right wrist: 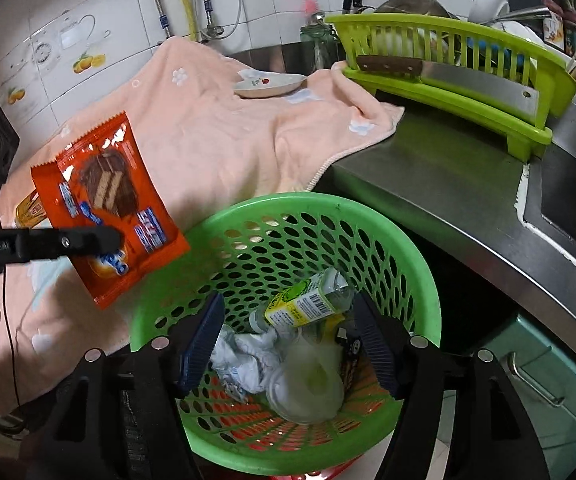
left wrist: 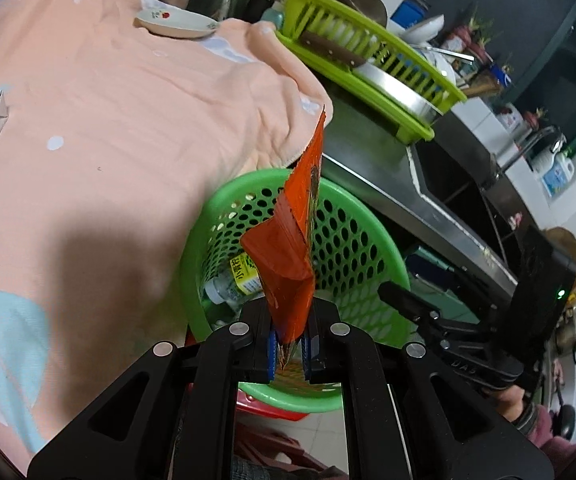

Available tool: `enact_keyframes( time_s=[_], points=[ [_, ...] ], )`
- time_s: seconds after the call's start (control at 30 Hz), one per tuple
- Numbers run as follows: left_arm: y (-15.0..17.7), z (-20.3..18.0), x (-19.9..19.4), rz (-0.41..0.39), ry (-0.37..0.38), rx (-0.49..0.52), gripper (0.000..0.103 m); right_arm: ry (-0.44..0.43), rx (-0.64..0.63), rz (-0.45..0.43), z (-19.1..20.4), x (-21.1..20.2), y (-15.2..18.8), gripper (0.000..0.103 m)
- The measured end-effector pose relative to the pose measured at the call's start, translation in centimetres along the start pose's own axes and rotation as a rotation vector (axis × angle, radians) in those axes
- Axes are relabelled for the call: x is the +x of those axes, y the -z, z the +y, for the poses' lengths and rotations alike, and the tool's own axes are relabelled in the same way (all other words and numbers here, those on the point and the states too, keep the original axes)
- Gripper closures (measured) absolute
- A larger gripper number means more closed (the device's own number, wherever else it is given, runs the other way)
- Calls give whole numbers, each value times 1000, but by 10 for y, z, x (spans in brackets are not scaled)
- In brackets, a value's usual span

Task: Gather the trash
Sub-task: 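Carry the orange wrapper and white cup over the green basket and release both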

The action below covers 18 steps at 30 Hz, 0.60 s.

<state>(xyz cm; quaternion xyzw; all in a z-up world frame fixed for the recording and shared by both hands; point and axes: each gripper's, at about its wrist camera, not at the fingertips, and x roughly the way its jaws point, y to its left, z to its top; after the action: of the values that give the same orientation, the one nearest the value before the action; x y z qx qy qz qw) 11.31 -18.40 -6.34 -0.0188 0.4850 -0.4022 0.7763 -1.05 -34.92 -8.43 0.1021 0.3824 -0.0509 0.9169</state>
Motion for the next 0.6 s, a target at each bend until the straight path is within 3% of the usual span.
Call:
enact_keyframes(
  time_s=[0.23, 0.4, 0.6],
  points=[
    [2, 0, 5, 16, 6, 11, 90, -12, 6, -8, 1, -3, 0, 37],
    [3, -1, 6, 18, 8, 16, 64, -19, 5, -13, 3, -3, -2, 37],
    [3, 3, 0, 6, -9, 18, 63, -17, 4, -19, 2, -6, -4, 37]
  ],
)
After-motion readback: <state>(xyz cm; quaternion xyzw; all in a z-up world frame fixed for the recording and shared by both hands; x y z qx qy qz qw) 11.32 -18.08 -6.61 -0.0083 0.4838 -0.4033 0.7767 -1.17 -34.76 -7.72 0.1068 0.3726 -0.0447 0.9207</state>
